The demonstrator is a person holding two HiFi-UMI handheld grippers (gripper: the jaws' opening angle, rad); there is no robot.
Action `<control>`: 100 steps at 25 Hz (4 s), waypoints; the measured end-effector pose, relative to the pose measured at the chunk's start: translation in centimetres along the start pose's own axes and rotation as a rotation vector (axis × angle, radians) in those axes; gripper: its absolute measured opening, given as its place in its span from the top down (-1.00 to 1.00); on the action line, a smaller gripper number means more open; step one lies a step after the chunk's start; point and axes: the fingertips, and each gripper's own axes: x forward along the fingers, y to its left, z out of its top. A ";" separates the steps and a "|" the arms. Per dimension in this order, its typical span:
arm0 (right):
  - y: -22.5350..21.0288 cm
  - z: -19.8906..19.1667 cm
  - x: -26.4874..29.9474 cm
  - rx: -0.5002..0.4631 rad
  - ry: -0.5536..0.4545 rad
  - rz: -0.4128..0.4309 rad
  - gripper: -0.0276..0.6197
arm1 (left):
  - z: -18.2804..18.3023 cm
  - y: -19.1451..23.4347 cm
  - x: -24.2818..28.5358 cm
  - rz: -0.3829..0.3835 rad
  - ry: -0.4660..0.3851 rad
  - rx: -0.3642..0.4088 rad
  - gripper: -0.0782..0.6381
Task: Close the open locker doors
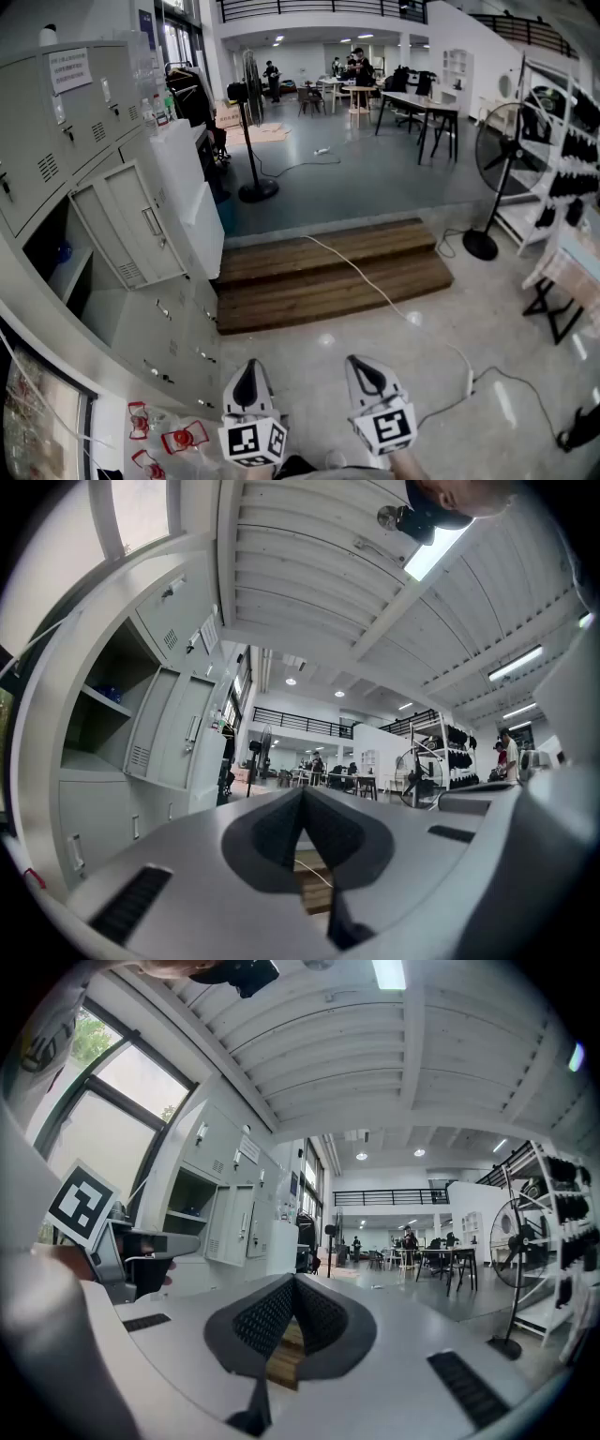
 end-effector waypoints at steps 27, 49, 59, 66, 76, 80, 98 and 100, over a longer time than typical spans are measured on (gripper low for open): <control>-1.3 -1.3 -1.0 0.077 0.005 -0.003 0.90 | 0.1 -2.0 0.7 -0.061 -0.039 -0.036 -0.12; -3.9 -0.6 1.8 0.077 -0.022 -0.018 0.90 | 1.2 -2.8 5.0 -0.084 -0.052 -0.041 -0.12; -8.0 0.4 8.9 0.065 -0.059 -0.025 0.90 | 1.8 -2.6 13.8 -0.134 -0.075 -0.045 -0.12; -10.6 0.9 17.4 0.044 -0.066 0.006 0.90 | 0.9 0.6 22.0 -0.102 -0.059 -0.045 -0.12; -13.5 2.3 32.3 0.003 -0.023 0.101 0.90 | 1.3 8.0 33.5 0.021 -0.044 -0.026 -0.12; -13.0 2.7 38.5 -0.013 -0.027 0.180 0.90 | 1.0 12.4 37.0 0.117 -0.050 -0.036 -0.12; 0.6 5.3 52.9 -0.001 -0.113 0.662 0.90 | 3.2 26.6 31.7 0.623 -0.067 0.089 -0.12; 2.9 6.0 54.1 -0.003 -0.138 0.743 0.90 | 3.1 28.2 29.8 0.713 -0.071 0.076 -0.12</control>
